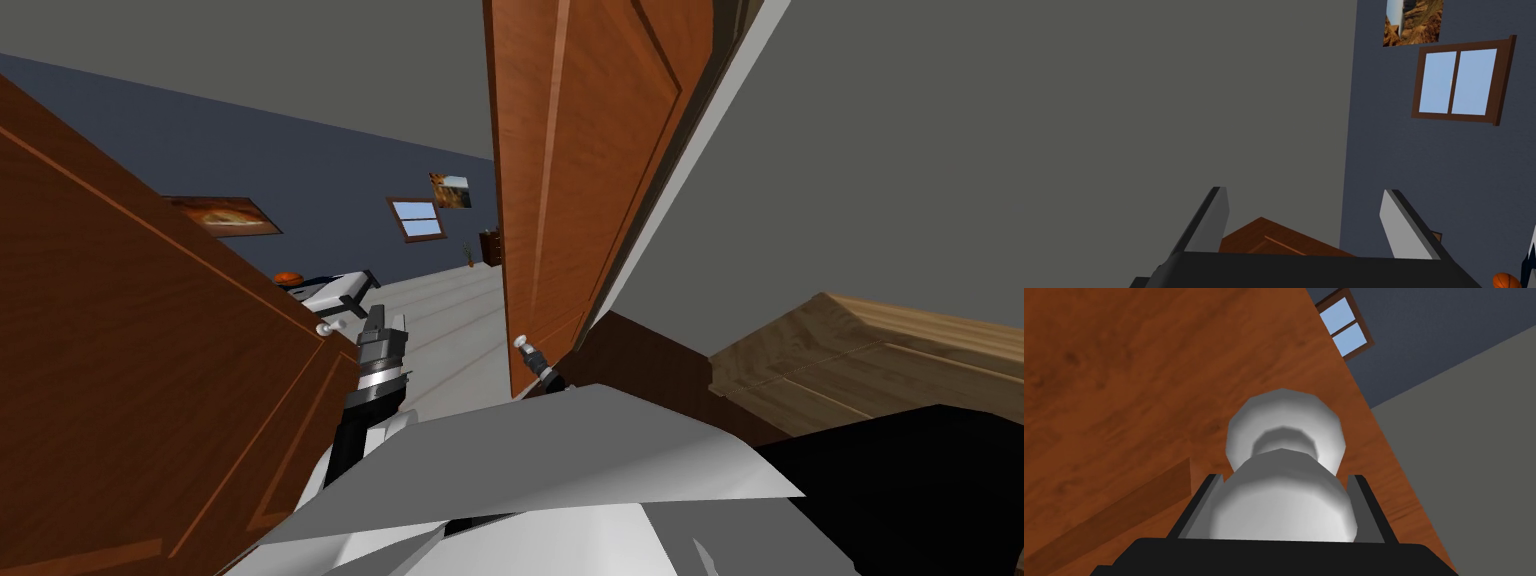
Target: Push the door open
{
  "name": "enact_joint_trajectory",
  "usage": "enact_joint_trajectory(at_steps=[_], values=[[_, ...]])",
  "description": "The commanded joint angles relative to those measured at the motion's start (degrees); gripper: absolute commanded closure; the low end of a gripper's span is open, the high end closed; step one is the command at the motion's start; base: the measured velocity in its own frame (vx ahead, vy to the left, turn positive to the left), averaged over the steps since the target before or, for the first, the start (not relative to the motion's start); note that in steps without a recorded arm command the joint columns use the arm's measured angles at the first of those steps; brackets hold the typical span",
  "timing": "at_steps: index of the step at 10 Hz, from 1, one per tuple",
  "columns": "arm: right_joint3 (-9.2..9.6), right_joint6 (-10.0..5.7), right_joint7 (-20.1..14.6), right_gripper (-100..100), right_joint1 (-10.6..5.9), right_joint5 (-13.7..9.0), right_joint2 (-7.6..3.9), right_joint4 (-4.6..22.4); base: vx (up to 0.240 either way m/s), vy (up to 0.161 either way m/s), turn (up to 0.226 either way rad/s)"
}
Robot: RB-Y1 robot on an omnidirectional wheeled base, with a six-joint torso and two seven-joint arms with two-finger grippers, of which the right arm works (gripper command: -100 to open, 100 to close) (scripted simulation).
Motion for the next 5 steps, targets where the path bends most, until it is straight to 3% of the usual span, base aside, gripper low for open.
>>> enact_joint_trajectory(at_steps=[1,5], values=[[-0.32,0.31,-2.2,100,-0.25,-0.7,-0.47,-0.7,0.043,0.022,-0.02],[0.43,0.38,-6.9,100,-0.75,-2.3,-0.86,-0.2,0.032,0.022,-0.027]])
